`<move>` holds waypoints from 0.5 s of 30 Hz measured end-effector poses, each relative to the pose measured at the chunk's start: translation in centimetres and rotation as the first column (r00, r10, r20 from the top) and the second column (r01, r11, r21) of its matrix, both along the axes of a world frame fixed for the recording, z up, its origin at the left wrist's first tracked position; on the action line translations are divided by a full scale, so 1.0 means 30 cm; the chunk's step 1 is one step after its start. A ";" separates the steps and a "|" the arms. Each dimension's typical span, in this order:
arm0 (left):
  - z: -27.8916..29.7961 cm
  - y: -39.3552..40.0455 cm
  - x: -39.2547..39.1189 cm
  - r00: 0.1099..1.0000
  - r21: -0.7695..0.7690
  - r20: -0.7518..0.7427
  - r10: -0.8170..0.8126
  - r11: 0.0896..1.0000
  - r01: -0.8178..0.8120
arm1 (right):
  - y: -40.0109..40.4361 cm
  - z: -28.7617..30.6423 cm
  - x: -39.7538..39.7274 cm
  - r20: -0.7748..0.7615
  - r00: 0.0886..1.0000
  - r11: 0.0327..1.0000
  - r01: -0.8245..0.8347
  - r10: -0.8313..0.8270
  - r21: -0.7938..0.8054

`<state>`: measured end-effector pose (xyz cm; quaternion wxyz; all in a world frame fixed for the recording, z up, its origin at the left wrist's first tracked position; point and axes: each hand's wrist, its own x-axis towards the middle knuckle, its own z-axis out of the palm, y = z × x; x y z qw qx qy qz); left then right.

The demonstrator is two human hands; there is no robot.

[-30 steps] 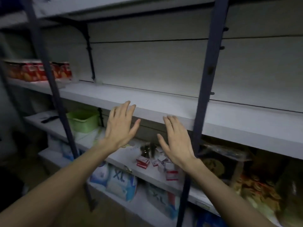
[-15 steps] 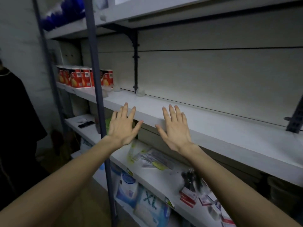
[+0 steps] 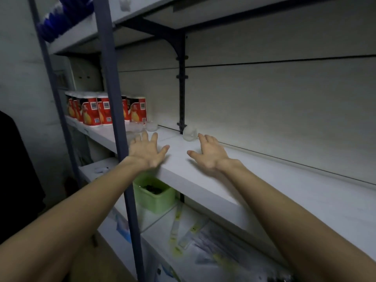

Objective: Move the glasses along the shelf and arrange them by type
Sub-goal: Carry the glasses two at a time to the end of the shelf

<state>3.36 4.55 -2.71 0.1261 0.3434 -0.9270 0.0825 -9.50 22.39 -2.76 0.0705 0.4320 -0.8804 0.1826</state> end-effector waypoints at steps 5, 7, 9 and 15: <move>-0.016 -0.188 -0.116 0.990 -0.144 0.132 0.043 0.989 -0.024 | -0.216 -0.001 -0.106 -0.021 0.999 0.998 0.047 -0.046 0.051; -0.013 -0.269 -0.158 0.992 -0.107 0.121 0.040 0.994 -0.027 | -0.297 0.003 -0.147 -0.030 0.997 0.995 0.074 -0.072 0.065; -0.007 -0.343 -0.197 0.989 -0.053 0.131 0.062 0.997 -0.056 | -0.369 0.002 -0.183 -0.042 0.994 0.992 0.107 -0.104 0.074; -0.016 -0.464 -0.270 0.975 0.042 0.200 0.091 0.994 -0.101 | -0.522 -0.014 -0.239 -0.079 0.983 0.982 0.171 -0.165 0.077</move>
